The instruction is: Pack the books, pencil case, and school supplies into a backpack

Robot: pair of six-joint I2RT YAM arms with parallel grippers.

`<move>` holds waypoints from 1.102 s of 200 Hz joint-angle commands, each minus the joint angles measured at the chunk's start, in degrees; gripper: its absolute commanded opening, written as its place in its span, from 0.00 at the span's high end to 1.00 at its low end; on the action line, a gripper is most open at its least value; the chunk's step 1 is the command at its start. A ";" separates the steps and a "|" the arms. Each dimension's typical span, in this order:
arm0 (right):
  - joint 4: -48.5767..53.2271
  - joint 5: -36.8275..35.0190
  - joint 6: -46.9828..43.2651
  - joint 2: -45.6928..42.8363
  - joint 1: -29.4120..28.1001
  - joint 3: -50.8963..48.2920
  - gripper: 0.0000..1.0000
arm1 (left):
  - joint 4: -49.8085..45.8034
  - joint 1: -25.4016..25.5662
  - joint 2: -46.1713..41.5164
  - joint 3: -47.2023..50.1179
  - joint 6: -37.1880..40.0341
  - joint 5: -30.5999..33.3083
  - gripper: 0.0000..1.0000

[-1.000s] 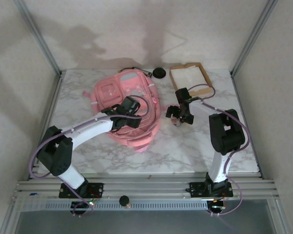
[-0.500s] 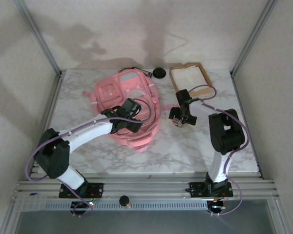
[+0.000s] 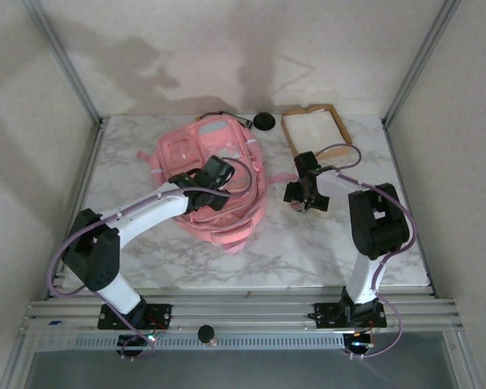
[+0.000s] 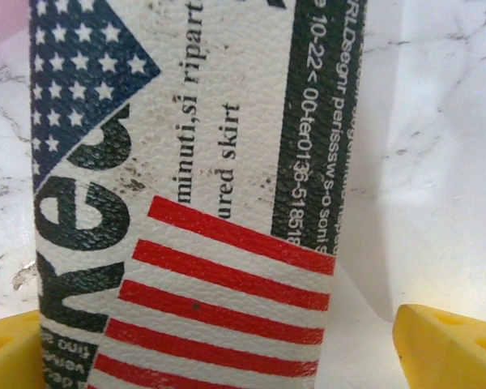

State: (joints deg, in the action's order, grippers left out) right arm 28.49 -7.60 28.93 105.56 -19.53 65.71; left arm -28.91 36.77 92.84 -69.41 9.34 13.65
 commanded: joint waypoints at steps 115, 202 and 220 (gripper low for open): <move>-2.79 6.30 -2.58 -2.01 1.36 -2.70 0.43 | 2.89 -1.61 2.82 -0.72 1.16 -3.01 0.89; 4.37 9.20 -6.65 -15.38 -1.68 -2.28 0.64 | 1.87 0.49 -0.54 -6.11 -9.15 -5.39 1.00; 6.71 13.42 -6.96 -18.99 -4.43 -1.18 0.65 | 0.99 1.91 -0.71 -7.63 -12.61 -4.64 1.00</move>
State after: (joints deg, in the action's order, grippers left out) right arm 30.44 0.78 23.33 92.01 -20.34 62.76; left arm -28.49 36.82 94.85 -73.01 4.08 8.62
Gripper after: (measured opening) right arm 0.601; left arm 0.076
